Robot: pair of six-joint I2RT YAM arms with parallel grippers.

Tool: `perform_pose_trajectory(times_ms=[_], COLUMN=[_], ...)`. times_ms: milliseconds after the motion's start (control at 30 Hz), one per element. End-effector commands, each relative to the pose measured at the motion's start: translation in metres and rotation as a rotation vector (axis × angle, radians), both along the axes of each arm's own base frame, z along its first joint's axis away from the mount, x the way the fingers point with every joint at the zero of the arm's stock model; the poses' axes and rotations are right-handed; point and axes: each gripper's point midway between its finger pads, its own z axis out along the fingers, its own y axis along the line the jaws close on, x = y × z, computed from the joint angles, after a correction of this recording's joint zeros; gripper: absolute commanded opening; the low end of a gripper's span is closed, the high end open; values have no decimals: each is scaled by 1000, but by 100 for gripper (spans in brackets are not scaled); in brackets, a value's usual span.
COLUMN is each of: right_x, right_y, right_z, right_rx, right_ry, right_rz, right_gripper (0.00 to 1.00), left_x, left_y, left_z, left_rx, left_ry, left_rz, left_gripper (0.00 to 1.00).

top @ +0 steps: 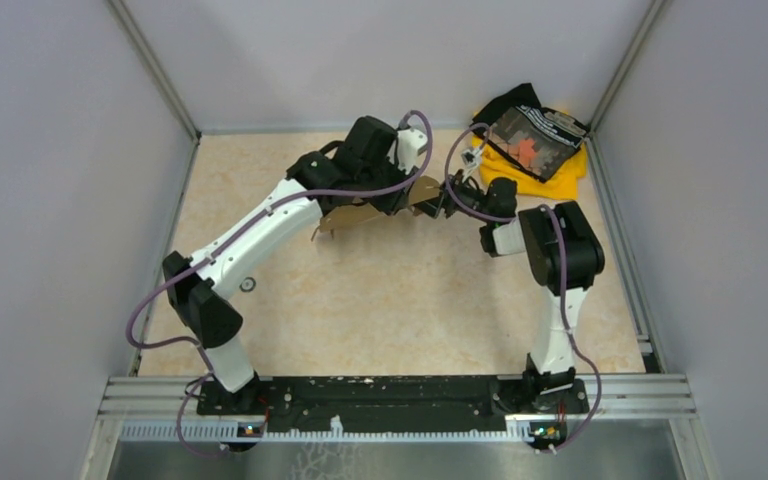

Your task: Fold the paper box

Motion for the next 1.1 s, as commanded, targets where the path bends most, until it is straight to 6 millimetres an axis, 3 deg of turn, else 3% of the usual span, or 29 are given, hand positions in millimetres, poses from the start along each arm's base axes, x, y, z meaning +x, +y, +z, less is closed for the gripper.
perform_pose_trajectory(times_ms=[0, 233, 467, 600, 867, 1067], right_x=[-40, -85, -103, -115, -108, -105], right_y=[4, -8, -16, -16, -19, -25], right_z=[55, 54, 45, 49, 65, 90], right_rx=[5, -33, -95, -80, -66, -71], right_ry=[-157, -79, 14, 28, 16, -23], right_rz=[103, 109, 93, 121, 96, 69], right_gripper=[72, 74, 74, 75, 76, 78], left_x=[-2, -9, -1, 9, 48, 46], left_y=[2, -3, -4, 1, 14, 15], left_z=[-16, -24, -38, -48, -43, -16], left_rx=[30, 35, 38, 32, -16, -81], left_ry=[74, 151, 233, 268, 285, 263], left_rz=[23, -6, -20, -16, 5, 0], left_gripper=[21, 22, 23, 22, 23, 24])
